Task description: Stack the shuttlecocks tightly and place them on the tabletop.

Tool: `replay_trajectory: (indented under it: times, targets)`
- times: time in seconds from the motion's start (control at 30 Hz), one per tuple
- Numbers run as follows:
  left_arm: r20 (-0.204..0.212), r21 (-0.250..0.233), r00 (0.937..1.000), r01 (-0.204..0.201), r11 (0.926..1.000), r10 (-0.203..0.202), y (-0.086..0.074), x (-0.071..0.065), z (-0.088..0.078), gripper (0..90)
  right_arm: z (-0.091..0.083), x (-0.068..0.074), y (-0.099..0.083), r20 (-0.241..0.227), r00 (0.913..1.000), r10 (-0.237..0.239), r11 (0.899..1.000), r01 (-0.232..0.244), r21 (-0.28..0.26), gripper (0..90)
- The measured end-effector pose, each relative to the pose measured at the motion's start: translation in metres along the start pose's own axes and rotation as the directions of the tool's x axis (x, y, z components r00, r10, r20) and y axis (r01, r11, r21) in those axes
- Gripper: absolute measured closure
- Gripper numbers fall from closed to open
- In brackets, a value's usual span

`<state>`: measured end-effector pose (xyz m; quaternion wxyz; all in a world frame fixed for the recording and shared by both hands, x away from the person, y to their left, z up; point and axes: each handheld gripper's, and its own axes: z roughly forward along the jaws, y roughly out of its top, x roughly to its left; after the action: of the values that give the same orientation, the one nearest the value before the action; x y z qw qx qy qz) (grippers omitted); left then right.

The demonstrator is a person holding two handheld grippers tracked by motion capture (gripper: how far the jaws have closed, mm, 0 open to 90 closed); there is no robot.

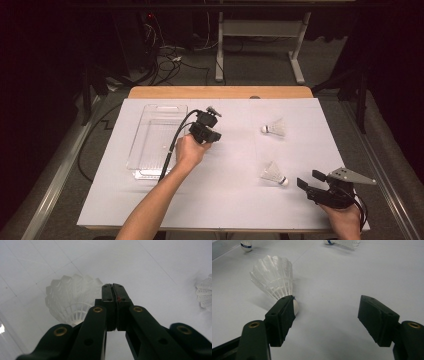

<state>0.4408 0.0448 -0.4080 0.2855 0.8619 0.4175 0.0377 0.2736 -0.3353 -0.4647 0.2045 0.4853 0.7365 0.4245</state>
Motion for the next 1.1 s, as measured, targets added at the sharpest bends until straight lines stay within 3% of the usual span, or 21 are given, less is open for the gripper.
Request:
replay_trajectory:
  times: [0.67,1.1]
  targets:
    - [0.014,0.03,0.9999,-0.009,0.9995,0.009,0.003,-0.009,0.012,88.3,0.0,0.001,0.0,-0.003,1.0,0.0,1.0,0.0,0.004,29.6]
    - [0.004,0.053,0.9993,-0.037,0.9979,0.036,0.004,-0.018,0.024,88.3,0.0,0.001,0.0,-0.003,1.0,-0.001,1.0,0.001,0.005,29.6]
